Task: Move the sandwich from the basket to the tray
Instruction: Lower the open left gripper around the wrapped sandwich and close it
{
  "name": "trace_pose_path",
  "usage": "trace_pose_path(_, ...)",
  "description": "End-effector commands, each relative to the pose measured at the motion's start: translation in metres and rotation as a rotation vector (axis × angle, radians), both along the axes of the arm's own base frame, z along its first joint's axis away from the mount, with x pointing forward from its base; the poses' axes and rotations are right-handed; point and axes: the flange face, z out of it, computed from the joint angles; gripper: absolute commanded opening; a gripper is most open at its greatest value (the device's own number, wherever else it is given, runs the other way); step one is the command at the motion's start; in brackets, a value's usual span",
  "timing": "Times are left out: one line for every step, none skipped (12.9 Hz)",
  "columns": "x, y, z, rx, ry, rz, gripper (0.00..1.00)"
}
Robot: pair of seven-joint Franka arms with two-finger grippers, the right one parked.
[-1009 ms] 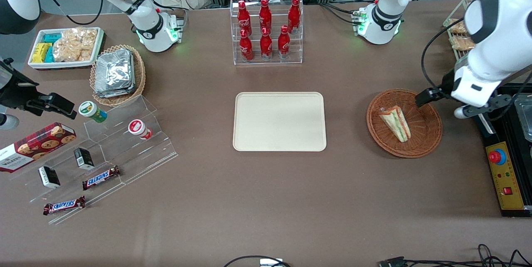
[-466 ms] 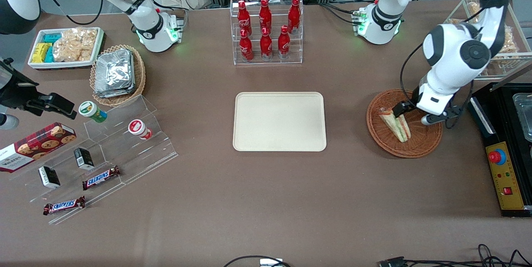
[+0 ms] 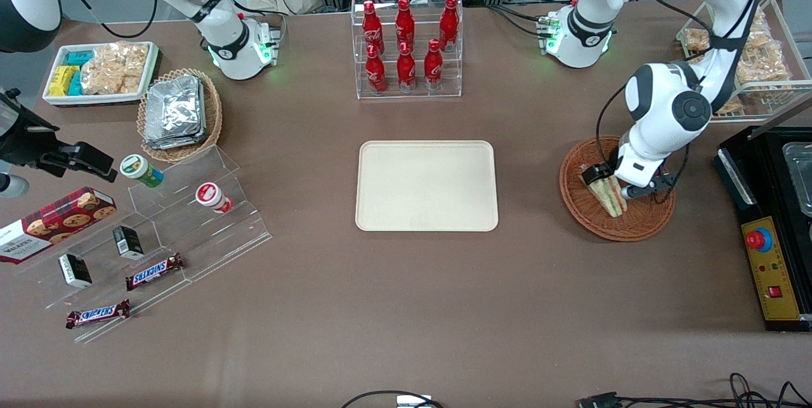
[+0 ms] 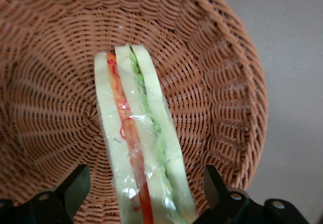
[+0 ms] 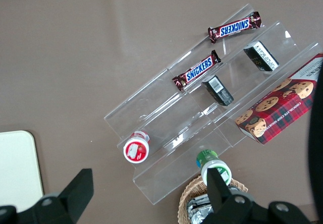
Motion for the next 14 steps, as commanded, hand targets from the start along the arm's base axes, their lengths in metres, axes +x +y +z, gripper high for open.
trace_pose_path(0.0048,-0.0018,-0.0002,0.000,-0.008,0.008,1.00)
trace_pose_path(0.0048,-0.0018,-0.0002,0.000,-0.008,0.008,0.99)
trace_pose_path(0.0046,-0.0018,-0.0009,0.000,-0.006,0.008,0.95)
trace_pose_path(0.0049,-0.0019,-0.0001,0.001,-0.009,0.001,0.40)
trace_pose_path(0.0050,-0.0027,0.0001,0.004,-0.011,-0.004,0.07)
trace_pose_path(0.0050,-0.0020,-0.0006,0.003,-0.010,-0.003,0.06)
trace_pose_path(0.0049,-0.0019,-0.0001,0.004,-0.010,-0.003,0.06)
trace_pose_path(0.0050,-0.0020,-0.0006,0.003,-0.010,-0.003,0.06)
trace_pose_path(0.0050,-0.0020,-0.0006,0.004,-0.010,-0.004,0.06)
trace_pose_path(0.0050,-0.0020,-0.0006,0.004,-0.010,-0.004,0.06)
trace_pose_path(0.0050,-0.0020,-0.0006,0.004,-0.010,-0.004,0.06)
trace_pose_path(0.0048,-0.0020,-0.0008,0.004,-0.008,-0.004,0.06)
trace_pose_path(0.0057,-0.0020,0.0012,0.004,-0.013,-0.007,0.05)
trace_pose_path(0.0075,-0.0011,0.0089,0.007,-0.021,-0.012,0.05)
